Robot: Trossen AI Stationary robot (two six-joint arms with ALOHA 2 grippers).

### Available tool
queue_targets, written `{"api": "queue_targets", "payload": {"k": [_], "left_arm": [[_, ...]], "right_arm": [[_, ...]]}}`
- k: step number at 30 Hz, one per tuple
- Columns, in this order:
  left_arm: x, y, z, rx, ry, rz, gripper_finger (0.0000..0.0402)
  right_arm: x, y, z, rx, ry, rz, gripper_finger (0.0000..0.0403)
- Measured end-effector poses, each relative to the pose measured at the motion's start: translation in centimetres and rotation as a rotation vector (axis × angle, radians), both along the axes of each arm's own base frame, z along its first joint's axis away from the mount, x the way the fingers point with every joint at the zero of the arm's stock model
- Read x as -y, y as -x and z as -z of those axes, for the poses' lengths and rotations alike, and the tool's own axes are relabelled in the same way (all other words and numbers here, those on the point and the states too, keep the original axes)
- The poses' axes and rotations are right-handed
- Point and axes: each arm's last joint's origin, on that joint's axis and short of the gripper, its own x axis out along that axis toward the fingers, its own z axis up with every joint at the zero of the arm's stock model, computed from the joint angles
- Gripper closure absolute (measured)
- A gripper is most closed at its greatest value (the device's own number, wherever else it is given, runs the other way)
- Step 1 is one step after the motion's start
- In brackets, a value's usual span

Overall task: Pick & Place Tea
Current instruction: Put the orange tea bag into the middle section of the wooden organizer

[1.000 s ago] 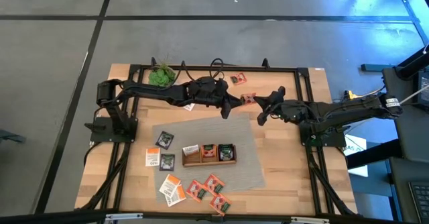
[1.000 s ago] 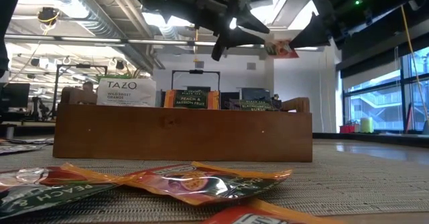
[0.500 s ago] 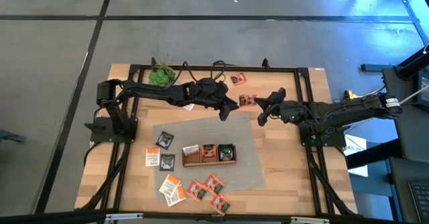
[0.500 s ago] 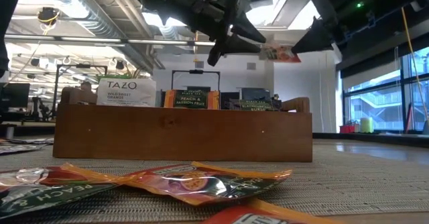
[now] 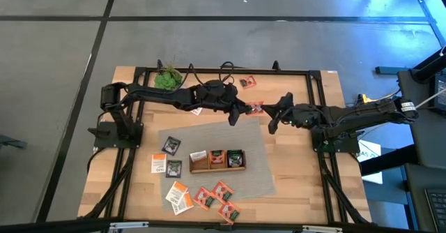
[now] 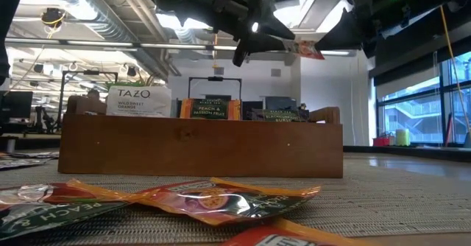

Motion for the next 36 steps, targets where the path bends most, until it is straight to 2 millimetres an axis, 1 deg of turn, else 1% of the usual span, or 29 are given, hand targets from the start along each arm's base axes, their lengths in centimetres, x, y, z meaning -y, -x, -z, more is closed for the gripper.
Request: {"api": "queue_targets", "payload": {"k": [5,12,14,16,20,23,27,30,32,36], "left_arm": [[0.0,0.0,0.0,0.000,-0.001,0.001,0.0321],[0.0,0.0,0.0,-0.006,-0.104,0.036,0.0385],[0.1,0.0,0.0,-0.005,-0.110,0.054,0.0396],[0.2,0.0,0.0,-0.005,-0.100,0.084,0.0397],[0.3,0.5,-0.3,-0.032,-0.076,0.140,0.0398],[0.5,1.3,-0.7,-0.120,-0.038,0.177,0.0398],[1.2,2.6,-1.9,-0.287,-0.018,0.220,0.0398],[2.1,3.3,-3.1,-0.449,0.000,0.263,0.0398],[3.1,3.1,-3.9,-0.517,-0.001,0.303,0.0398],[5.1,2.8,-4.1,-0.693,-0.010,0.401,0.0398]], "right_arm": [[0.0,0.0,0.0,0.002,0.001,0.000,0.0399],[0.0,-0.1,-0.2,0.012,0.020,-0.008,0.0391],[0.0,-0.1,-0.2,-0.011,0.059,-0.029,0.0381],[-0.1,-0.1,-0.1,-0.040,0.094,-0.081,0.0363],[-0.3,-0.1,0.2,-0.082,0.093,-0.151,0.0311],[-0.2,0.2,0.7,-0.147,0.095,-0.152,0.0273],[-0.2,0.7,1.5,-0.238,0.092,-0.154,0.0243],[-0.2,0.9,1.8,-0.268,0.073,-0.146,0.0232],[-0.2,0.9,1.8,-0.266,0.067,-0.143,0.0229],[-0.2,0.8,1.7,-0.253,0.067,-0.142,0.0229]]}}
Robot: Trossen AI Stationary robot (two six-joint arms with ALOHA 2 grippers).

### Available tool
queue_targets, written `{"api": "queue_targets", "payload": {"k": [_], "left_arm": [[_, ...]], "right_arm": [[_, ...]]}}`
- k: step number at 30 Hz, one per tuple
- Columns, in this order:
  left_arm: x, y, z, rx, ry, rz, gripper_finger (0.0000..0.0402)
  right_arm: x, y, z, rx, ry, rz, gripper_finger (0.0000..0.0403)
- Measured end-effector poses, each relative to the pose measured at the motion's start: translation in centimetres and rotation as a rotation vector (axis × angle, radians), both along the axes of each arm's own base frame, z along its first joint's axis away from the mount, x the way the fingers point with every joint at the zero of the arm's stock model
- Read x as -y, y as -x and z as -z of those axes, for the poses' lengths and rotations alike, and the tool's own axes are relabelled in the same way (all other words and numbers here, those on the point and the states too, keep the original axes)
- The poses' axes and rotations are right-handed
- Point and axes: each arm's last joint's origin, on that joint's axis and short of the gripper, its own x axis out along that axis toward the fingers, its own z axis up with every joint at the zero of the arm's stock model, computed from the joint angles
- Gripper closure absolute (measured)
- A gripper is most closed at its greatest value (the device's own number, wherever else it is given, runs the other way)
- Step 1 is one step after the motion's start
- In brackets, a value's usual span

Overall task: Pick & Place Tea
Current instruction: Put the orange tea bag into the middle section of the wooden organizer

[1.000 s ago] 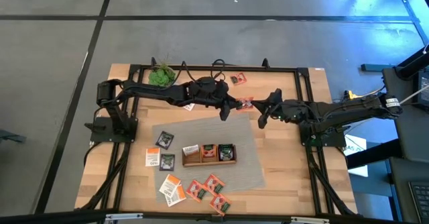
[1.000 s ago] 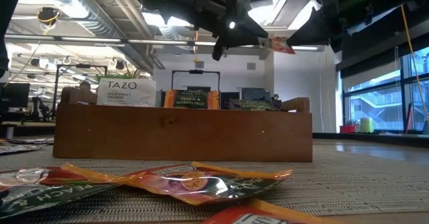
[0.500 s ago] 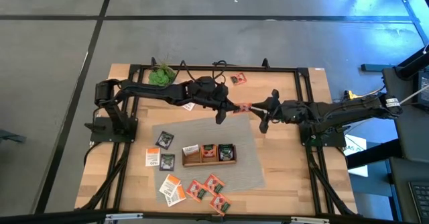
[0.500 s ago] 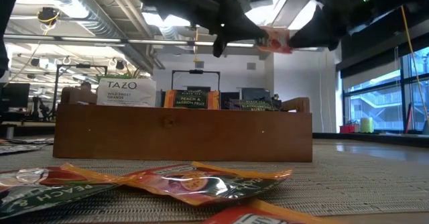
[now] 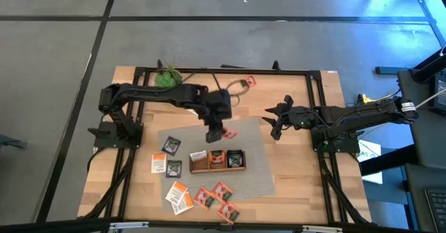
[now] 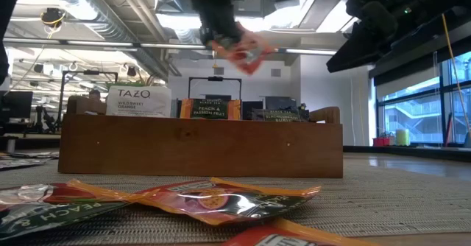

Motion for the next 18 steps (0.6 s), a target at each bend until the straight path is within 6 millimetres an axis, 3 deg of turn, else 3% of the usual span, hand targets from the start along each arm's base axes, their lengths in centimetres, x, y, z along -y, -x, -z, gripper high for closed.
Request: {"api": "queue_targets", "payload": {"k": [4,10,18], "left_arm": [[1.7,-0.3,0.1,-0.135,0.028,0.094,0.0398],[3.4,-1.7,1.3,-0.196,0.115,0.159,0.0398],[3.9,-2.8,4.0,-0.287,0.149,0.177,0.0398]], "right_arm": [[0.0,-0.1,0.1,0.003,-0.017,0.011,0.0228],[0.0,-0.5,0.7,-0.026,-0.014,0.012,0.0228],[-0.1,-1.0,1.4,-0.069,-0.010,0.012,0.0228]]}}
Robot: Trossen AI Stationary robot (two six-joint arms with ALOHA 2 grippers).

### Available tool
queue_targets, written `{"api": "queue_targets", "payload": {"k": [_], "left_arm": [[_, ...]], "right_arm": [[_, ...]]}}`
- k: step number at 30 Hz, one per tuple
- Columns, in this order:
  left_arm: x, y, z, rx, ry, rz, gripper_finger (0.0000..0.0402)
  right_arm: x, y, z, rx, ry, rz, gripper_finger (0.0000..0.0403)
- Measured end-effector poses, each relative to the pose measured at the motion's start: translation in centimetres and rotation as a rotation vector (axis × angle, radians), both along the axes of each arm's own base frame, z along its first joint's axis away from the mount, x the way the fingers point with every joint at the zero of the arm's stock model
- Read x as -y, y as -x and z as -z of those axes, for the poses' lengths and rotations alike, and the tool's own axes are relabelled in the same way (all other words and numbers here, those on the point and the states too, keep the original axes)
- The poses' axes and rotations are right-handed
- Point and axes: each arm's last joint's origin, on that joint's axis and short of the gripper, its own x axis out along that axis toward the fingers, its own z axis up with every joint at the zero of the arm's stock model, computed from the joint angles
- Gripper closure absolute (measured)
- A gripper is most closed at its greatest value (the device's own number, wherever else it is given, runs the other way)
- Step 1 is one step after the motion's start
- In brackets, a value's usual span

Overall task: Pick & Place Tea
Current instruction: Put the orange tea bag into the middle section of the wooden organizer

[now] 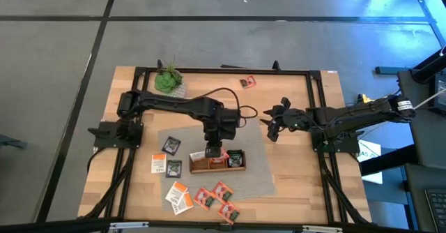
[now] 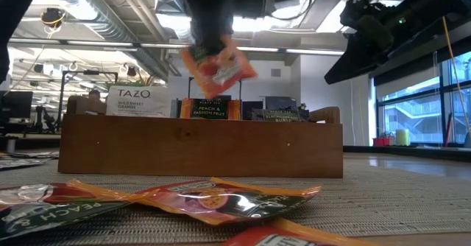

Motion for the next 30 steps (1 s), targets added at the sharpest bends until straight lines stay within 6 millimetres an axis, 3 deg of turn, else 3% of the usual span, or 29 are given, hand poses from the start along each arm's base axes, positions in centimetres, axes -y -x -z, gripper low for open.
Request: {"api": "queue_targets", "payload": {"k": [13,30], "left_arm": [[0.0,-0.6,2.7,-0.098,-0.010,0.034,0.0398],[0.0,-0.6,2.6,-0.087,-0.017,0.048,0.0395]], "right_arm": [[0.0,0.0,0.0,-0.001,0.004,-0.002,0.0228],[0.0,0.0,0.0,-0.010,0.017,-0.012,0.0228]]}}
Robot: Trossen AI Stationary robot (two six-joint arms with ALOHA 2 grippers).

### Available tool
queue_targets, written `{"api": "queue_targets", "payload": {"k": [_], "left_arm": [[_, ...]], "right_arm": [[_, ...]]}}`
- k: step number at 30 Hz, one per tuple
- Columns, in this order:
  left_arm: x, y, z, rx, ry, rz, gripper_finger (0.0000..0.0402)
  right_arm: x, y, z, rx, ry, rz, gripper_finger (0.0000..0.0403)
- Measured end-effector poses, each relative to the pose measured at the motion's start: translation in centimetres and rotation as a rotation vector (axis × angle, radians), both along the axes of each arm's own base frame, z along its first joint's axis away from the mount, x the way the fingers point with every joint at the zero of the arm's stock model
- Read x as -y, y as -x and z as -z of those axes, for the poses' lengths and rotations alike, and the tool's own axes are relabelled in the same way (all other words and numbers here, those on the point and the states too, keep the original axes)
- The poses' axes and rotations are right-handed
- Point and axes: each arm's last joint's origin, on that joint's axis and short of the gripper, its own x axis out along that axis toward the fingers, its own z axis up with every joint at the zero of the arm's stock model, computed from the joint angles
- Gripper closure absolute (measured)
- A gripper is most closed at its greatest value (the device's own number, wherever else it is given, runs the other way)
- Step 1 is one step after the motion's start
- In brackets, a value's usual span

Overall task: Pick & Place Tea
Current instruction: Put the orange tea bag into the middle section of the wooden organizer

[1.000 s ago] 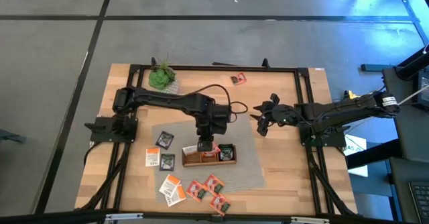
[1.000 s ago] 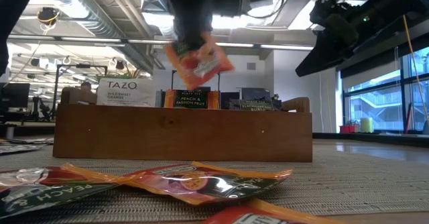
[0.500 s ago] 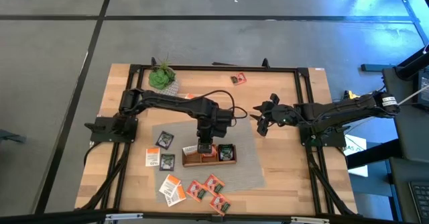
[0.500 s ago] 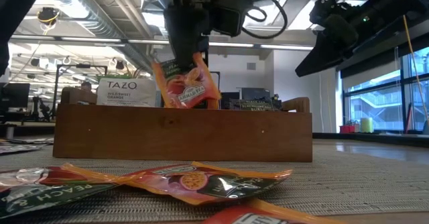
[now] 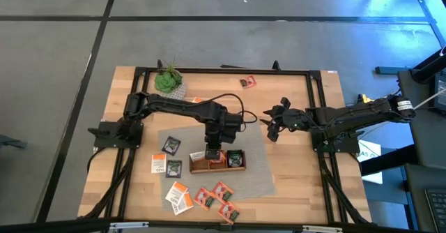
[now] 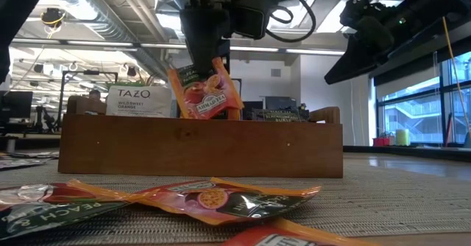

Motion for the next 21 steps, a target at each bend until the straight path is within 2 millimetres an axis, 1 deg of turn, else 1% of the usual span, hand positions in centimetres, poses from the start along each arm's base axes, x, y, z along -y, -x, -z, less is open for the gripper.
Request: {"api": "queue_targets", "payload": {"k": [4,15,21], "left_arm": [[0.00,0.00,0.00,-0.010,0.002,-0.022,0.0383],[-0.25,0.00,-0.01,-0.015,0.003,-0.037,0.0317],[-0.08,0.01,-0.03,-0.013,0.007,-0.028,0.0307]], "right_arm": [[0.00,0.00,0.00,-0.003,0.006,-0.004,0.0228],[0.00,0.00,0.00,-0.003,0.006,-0.005,0.0228],[0.00,0.00,0.00,-0.003,0.006,-0.005,0.0228]]}}
